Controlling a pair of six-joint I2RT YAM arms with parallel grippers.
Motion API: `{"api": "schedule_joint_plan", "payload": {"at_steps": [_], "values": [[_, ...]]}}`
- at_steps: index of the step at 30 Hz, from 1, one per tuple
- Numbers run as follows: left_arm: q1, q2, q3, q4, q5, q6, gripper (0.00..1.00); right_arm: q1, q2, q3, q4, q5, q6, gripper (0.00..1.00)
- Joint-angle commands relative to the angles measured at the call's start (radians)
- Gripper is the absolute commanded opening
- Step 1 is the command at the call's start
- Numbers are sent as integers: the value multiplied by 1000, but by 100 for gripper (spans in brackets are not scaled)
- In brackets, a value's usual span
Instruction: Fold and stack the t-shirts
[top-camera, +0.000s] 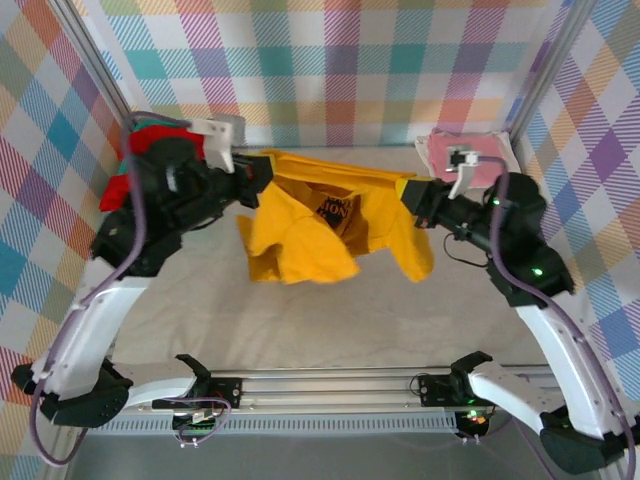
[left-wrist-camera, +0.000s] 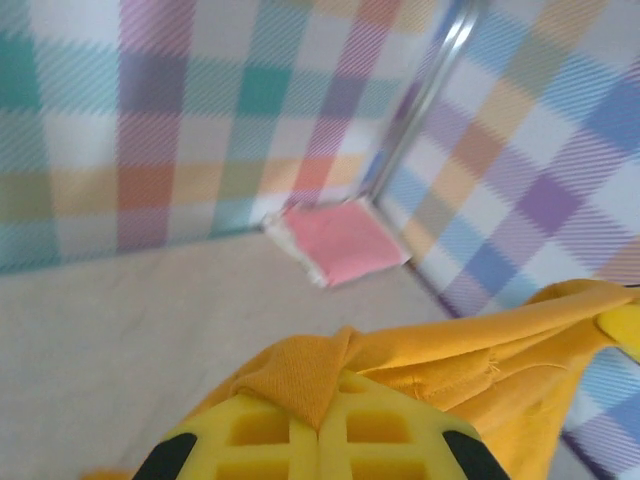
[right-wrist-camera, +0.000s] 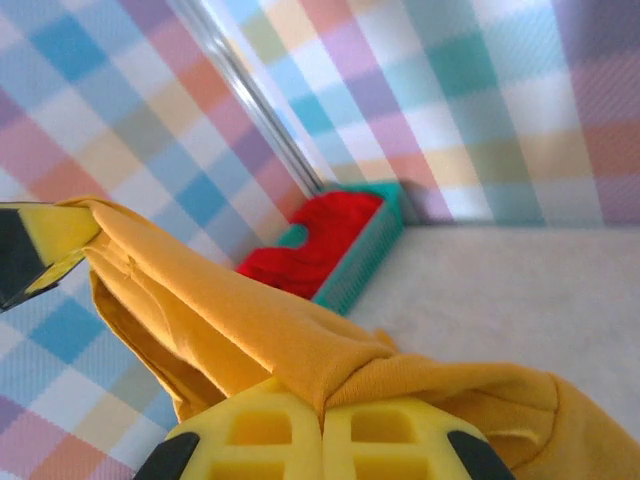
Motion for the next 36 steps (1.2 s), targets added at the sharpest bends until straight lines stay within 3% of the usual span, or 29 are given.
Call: {"api": "schedule_joint_plan", "payload": {"at_steps": [1,5,12,17,26,29,33,36], "values": [[12,-32,144,-149,-16,71,0,-12,-27,99,-136,53,-30,0],[12,30,289,-243,-97,132,0,-12,0,186,-220,99,-51,0],[12,172,370,-268,-49,162,0,-13,4,153,-261,304,-59,0],[-4,239,381,-206,130,117,0,-14,-22,183,-301,468,-104,0],[-261,313,449,-142,200,84,0,-13,-31,330,-313,641,-218,0],[-297,300,443,-83,299,46,0,-14,38,446,-311,640,-287,0],[-296,298,460,-119,192,49,0,-13,195,642,-303,609,-377,0],[-180,300,456,-142,189,-35,0,-14,394,849,-322,576,-441,0]]}}
